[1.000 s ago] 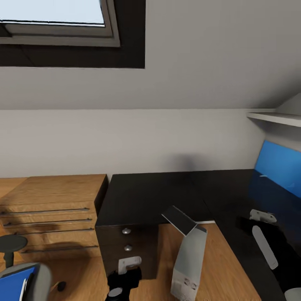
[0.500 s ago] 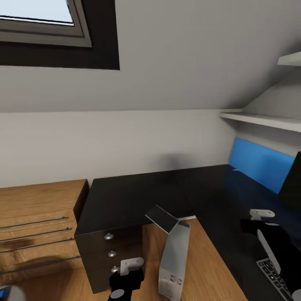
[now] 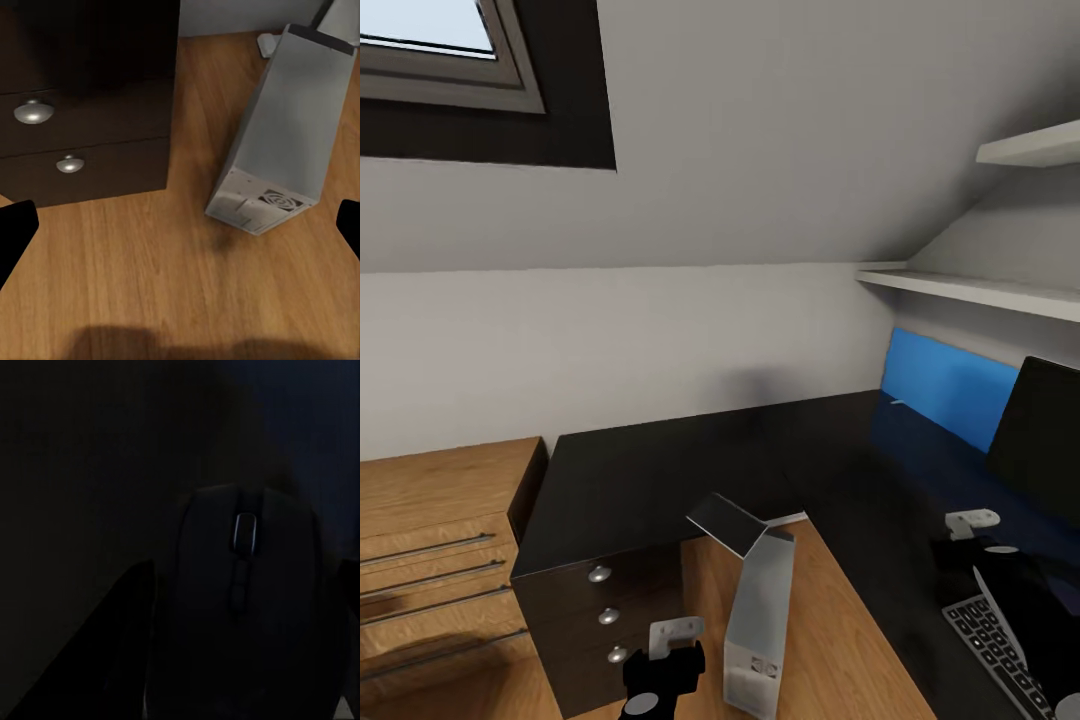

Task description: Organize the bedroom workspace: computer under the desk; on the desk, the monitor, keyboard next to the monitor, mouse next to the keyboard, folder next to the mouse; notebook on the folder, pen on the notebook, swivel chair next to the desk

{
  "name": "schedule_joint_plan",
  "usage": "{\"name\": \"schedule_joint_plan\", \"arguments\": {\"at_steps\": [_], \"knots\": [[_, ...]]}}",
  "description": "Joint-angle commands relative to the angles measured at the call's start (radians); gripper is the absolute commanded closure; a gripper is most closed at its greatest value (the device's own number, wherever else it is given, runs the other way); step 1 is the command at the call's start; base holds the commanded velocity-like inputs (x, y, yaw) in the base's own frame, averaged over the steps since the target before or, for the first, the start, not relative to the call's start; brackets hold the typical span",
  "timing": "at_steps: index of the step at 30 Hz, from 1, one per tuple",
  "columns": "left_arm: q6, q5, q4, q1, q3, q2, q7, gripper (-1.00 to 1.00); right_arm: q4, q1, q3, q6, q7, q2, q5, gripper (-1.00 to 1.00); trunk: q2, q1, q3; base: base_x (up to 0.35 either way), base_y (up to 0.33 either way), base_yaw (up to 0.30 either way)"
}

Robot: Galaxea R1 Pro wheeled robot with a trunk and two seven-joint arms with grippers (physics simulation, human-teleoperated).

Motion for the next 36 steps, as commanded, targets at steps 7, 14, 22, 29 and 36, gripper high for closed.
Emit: {"name": "schedule_joint_plan", "arguments": {"at_steps": [7, 14, 22, 29, 36], "knots": [[0.002, 0.005, -0.001, -0.001, -0.002, 0.000, 0.006, -1.00, 0.061, -0.001, -0.003, -0.149, 0.016, 0.000, 0.011, 1.00, -0.001, 0.000, -0.001, 0.000, 0.000, -0.001], [0.002, 0.004, -0.001, -0.001, -0.027, 0.000, 0.008, -1.00, 0.246, -0.019, -0.003, -0.281, 0.100, -0.004, 0.044, 1.00, -0.001, 0.000, -0.001, 0.123, 0.000, 0.000], [0.002, 0.003, -0.001, -0.001, -0.041, 0.000, 0.009, -1.00, 0.458, -0.116, -0.004, -0.363, 0.104, -0.005, 0.095, 1.00, -0.001, 0.000, -0.001, 0.112, 0.000, 0.000], [0.002, 0.003, -0.002, -0.001, -0.049, 0.000, 0.009, -1.00, 0.559, -0.179, -0.004, -0.365, 0.101, -0.009, 0.097, 1.00, -0.001, 0.000, -0.001, 0.155, 0.000, 0.000], [0.000, 0.003, -0.006, -0.001, -0.082, 0.000, 0.009, -1.00, 0.701, -0.267, -0.004, -0.360, 0.093, -0.026, 0.098, 1.00, -0.008, 0.004, -0.004, 0.006, 0.000, 0.000]]}}
